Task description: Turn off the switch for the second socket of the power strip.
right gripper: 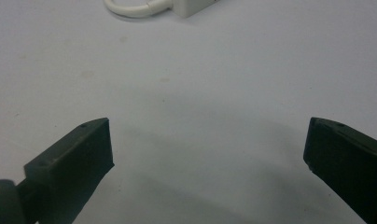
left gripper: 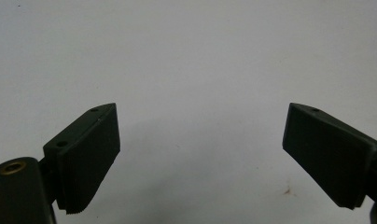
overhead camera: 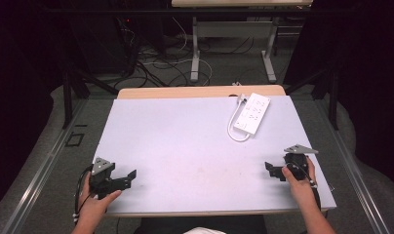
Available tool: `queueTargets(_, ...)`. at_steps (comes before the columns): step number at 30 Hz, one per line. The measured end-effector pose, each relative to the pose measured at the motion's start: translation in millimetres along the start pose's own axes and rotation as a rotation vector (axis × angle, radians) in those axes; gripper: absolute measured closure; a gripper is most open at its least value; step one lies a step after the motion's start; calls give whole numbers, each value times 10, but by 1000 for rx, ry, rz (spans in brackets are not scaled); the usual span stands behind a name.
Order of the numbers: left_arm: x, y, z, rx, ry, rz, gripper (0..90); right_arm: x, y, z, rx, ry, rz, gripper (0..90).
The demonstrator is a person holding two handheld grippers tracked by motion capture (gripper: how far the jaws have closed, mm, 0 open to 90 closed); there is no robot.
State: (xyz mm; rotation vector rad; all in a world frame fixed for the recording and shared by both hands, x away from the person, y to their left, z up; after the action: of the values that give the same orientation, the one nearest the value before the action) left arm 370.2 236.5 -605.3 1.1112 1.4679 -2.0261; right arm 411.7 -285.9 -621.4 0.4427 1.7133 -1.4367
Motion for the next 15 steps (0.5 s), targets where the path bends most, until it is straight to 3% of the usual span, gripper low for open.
queueTargets(15,-3,-2,-3,-1,3,2,109,5,7,-14,-2,-3,-4,9)
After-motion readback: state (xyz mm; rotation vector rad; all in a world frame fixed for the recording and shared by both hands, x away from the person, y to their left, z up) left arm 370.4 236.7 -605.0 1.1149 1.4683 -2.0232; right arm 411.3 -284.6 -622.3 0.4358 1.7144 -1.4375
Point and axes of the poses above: each handheld gripper's, and its own axes: y roughly forward along the jaws, x roughly out of its underside, z roughly to its right, the point moved 10 cm from there along y, roughly forward along the jaws, and after that the axes turned 3 degrees about -y, right-handed, at the moved point
